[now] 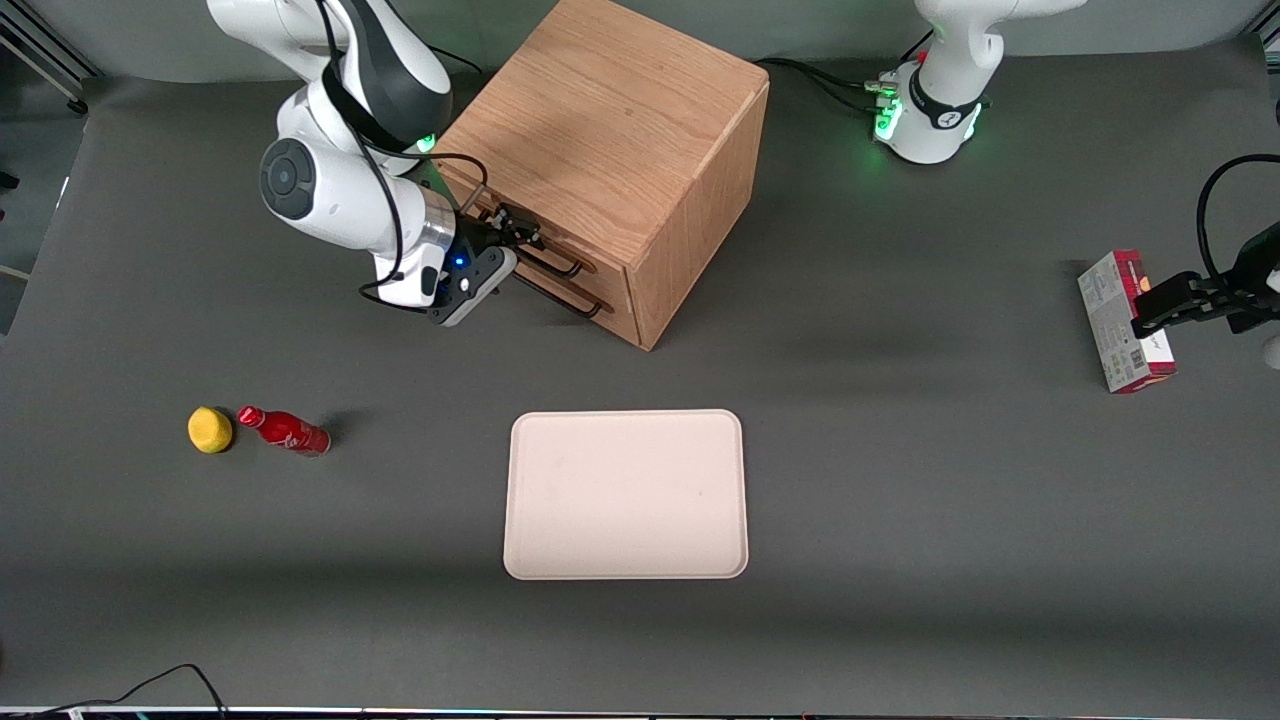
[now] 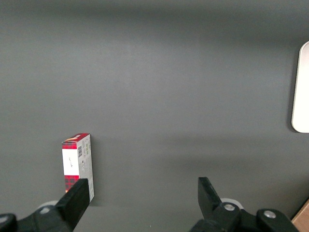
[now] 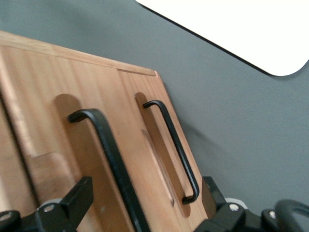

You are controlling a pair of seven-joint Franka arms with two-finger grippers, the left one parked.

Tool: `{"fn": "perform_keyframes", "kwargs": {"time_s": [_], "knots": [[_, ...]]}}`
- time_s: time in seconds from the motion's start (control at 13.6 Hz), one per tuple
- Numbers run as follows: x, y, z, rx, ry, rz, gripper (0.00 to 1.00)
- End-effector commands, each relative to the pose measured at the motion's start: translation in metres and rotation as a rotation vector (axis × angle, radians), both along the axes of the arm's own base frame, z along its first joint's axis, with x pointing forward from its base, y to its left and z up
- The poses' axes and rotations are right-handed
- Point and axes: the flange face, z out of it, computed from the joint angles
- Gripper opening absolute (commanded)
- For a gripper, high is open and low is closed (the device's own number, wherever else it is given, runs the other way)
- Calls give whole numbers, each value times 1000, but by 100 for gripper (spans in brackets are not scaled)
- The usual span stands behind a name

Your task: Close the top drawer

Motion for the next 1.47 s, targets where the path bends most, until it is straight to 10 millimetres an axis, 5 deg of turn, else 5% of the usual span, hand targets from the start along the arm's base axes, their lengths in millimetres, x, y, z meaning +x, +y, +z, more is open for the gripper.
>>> {"fn": "perform_keyframes", "kwargs": {"time_s": [0.0,0.15,0.37,0.59,0.81,1.03,1.4], "knots": [[14,-11,44,-5,-9,31,100],[15,-14,82,-18,-39,15,100],[20,-41,165,-106,-126,-77,100],[17,-90,249,-223,-170,-220,100],[-4,-158,291,-311,-197,-339,100],[-28,-191,282,-435,-189,-439,100],[-32,-238,264,-486,-167,-544,100]]}}
